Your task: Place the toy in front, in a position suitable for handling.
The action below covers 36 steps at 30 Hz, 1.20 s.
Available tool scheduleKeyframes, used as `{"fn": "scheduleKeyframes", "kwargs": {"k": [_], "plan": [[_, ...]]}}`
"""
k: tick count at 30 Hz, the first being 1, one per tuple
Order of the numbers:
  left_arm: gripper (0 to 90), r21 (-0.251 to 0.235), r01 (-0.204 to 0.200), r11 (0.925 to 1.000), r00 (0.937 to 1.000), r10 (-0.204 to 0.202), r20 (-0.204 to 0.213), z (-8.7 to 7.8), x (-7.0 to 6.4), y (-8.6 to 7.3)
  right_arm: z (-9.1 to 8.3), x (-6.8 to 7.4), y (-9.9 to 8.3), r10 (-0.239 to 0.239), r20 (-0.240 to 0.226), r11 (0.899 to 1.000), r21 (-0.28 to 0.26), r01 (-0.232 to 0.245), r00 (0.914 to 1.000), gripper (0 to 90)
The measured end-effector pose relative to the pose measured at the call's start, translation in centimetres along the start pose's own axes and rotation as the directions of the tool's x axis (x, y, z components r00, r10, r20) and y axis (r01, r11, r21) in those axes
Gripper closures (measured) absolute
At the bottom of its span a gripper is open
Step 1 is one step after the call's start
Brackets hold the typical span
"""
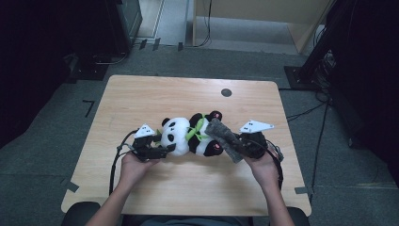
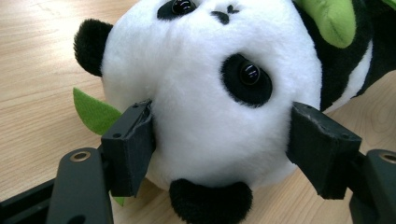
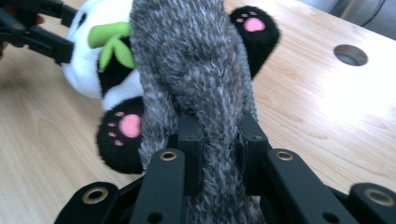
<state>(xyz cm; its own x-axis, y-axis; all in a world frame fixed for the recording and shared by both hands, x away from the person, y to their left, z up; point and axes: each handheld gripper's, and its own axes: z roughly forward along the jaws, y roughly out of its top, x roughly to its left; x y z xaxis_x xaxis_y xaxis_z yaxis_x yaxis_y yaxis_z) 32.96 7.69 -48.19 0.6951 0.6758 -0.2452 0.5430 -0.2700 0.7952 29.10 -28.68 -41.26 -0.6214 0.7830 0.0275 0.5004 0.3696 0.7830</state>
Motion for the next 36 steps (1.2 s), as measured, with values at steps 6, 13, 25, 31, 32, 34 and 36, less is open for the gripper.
{"fn": "scheduleKeyframes", "kwargs": {"k": [6,13,25,31,32,34,36], "plan": [[27.0,-0.002,-0.001,1.0000,1.0000,0.001,0.001,0.0,0.0,0.0,-0.5,-1.7,-0.7,0.048,0.027,0.999,-0.021,-0.047,0.9985,77.0],[26.9,-0.003,-0.004,1.0000,1.0000,0.004,0.001,0.0,0.0,0.0,-1.0,-3.6,-1.5,0.090,0.052,0.995,-0.038,-0.088,0.9946,76.4],[26.7,-0.004,-0.005,1.0000,1.0000,0.005,0.002,0.0,0.1,0.0,-0.1,-7.1,-3.0,0.176,0.111,0.984,-0.047,-0.171,0.9781,76.5],[26.7,-0.003,-0.007,1.0000,1.0000,0.007,0.001,0.0,0.1,0.0,1.4,-8.4,-3.5,0.196,0.146,0.981,-0.031,-0.194,0.9696,76.5],[26.7,-0.004,-0.007,1.0000,1.0000,0.007,0.001,0.0,0.1,0.0,1.7,-8.6,-3.6,0.194,0.151,0.981,-0.028,-0.192,0.9692,76.5],[26.6,-0.004,-0.007,1.0000,1.0000,0.007,0.001,0.1,0.1,0.0,2.1,-8.9,-3.7,0.195,0.156,0.981,-0.024,-0.194,0.9684,76.4],[26.6,-0.004,-0.007,1.0000,1.0000,0.007,0.002,0.1,0.1,0.0,2.6,-9.2,-3.8,0.199,0.163,0.980,-0.019,-0.199,0.9663,76.3]]}}
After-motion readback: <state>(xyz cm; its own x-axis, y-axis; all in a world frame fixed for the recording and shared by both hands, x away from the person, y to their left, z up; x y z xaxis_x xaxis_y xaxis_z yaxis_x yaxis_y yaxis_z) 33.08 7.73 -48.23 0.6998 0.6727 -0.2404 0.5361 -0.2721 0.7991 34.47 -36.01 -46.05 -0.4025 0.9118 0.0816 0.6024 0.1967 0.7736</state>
